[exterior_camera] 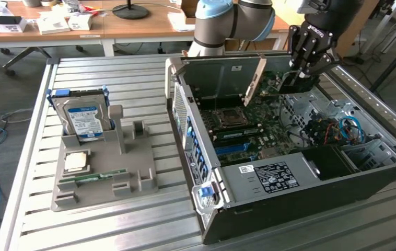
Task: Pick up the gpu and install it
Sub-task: 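Insert the gpu into the slot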
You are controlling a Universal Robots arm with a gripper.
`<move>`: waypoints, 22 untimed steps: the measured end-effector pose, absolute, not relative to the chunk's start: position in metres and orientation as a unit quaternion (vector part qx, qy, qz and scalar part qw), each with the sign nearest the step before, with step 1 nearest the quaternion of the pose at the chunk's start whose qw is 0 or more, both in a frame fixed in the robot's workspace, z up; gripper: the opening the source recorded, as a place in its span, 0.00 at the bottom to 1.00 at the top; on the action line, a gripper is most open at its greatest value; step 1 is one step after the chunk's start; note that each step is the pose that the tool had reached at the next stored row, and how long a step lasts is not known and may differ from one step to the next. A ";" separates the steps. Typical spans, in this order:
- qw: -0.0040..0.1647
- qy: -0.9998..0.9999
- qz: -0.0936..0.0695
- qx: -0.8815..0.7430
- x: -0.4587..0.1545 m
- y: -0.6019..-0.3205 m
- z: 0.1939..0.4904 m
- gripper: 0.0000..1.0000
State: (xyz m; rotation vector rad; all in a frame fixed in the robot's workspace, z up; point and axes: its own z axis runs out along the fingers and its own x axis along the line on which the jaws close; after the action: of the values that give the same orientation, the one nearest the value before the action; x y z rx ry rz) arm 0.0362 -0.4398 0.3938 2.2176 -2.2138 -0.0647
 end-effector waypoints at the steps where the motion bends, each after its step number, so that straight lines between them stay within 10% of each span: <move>1: 0.004 -0.706 -0.021 0.708 0.036 -0.440 0.394 0.27; 22: 0.004 -0.706 -0.021 0.708 0.014 -0.440 0.393 0.27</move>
State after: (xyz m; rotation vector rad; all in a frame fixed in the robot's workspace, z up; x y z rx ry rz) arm 0.0136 -0.4398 0.3933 2.2175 -2.2140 -0.0647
